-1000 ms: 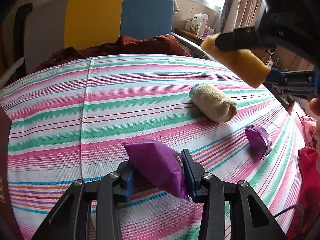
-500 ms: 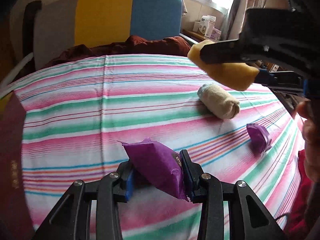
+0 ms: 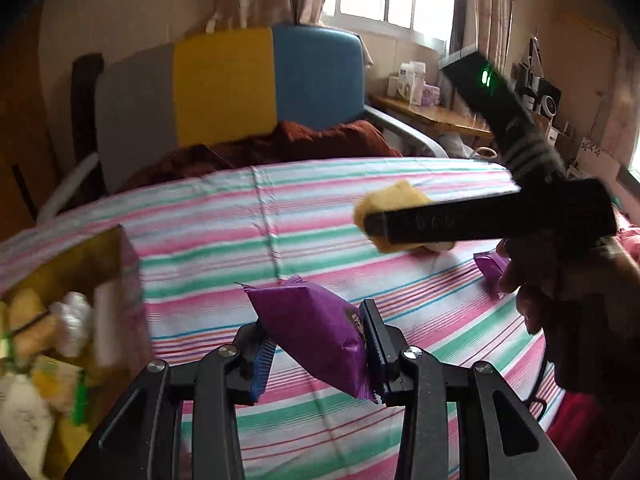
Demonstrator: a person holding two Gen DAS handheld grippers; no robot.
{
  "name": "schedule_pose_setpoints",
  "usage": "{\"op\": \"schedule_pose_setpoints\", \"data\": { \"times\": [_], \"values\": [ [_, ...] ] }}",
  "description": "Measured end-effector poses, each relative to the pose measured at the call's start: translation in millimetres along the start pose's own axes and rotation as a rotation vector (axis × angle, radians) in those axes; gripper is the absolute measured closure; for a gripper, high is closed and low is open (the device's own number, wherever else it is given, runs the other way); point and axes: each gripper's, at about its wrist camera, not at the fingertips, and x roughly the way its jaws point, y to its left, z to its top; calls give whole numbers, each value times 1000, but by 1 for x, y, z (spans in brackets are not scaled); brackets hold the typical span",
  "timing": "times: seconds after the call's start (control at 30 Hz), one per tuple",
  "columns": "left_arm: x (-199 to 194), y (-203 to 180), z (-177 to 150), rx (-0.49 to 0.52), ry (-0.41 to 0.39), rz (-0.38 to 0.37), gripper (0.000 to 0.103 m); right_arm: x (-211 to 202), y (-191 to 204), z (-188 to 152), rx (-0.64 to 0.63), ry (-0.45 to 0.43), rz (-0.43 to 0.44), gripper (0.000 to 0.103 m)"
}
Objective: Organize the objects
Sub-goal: 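Carry the purple packet with the left gripper while the right carries the sponge to the tray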
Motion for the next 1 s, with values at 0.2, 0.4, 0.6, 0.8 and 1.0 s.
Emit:
{"op": "schedule_pose_setpoints", "data": {
  "times": [0.2,0.4,0.6,0.8,1.0],
  "values": [
    [-32,38,-4,-49,-22,69,62,0,-9,0,31,-1,-57,39],
    [-56,79,-14,-95,-38,149,62,3,1,-1,-3,8,-100,39],
    [-73,116,-27,-140,-41,206,62,1,29,0,-47,28,-81,39],
    [-79,142,-38,-201,-28,208,62,-18,86,-5,-137,25,6,39],
    [-97,170,-45,-276,-51,193,62,-38,139,-20,-189,7,109,39]
  ]
}}
